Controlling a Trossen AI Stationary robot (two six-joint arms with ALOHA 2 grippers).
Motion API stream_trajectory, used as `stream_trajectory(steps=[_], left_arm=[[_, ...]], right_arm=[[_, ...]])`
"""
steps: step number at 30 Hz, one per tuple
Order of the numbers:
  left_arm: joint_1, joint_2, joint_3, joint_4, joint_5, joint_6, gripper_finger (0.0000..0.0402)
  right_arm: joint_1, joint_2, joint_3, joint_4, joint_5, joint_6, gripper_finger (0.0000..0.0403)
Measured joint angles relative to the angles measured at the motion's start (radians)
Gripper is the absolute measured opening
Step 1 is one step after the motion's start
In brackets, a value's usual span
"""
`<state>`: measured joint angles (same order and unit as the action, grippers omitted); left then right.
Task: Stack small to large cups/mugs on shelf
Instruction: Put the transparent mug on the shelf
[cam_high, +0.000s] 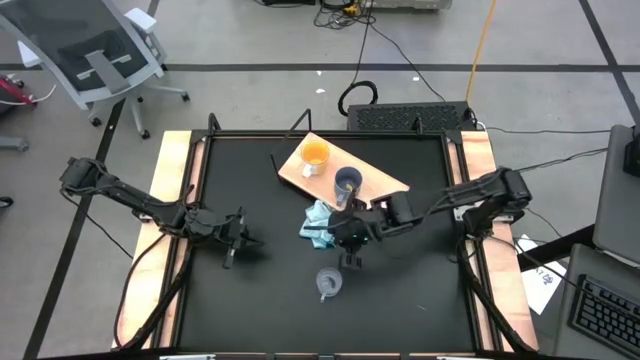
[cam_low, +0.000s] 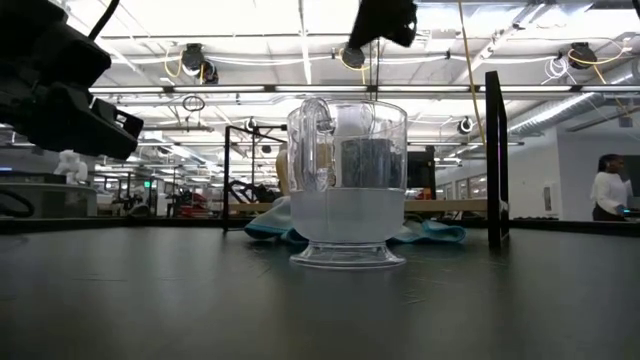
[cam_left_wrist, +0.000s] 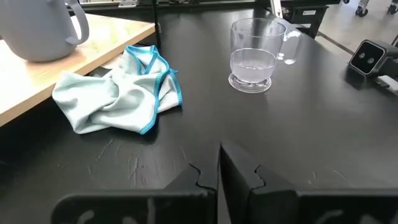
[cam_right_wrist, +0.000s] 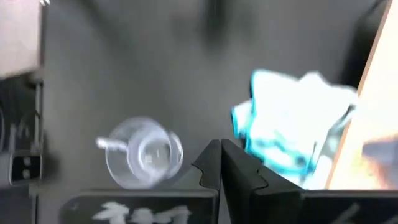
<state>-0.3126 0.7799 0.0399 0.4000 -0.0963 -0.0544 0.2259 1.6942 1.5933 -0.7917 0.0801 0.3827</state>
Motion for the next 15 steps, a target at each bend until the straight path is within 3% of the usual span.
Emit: stream_trajectory(steps=[3, 9, 15], left_arm=[[0.0, 0.0, 0.0, -0.002, 0.0, 0.004, 0.0018], [0.0, 0.0, 0.0, -0.002, 0.002, 0.023, 0.0003], [0.0, 0.0, 0.0, -0.007, 0.009, 0.024, 0.0021]], right_arm=[[-0.004, 0.02, 0.006, -0.023, -0.058, -0.017, 0.0002], [0.013, 0.014, 0.007, 0.005, -0.067, -0.103, 0.0004], [0.037, 0.014, 0.007, 0.036, -0.086, -0.11, 0.0004]])
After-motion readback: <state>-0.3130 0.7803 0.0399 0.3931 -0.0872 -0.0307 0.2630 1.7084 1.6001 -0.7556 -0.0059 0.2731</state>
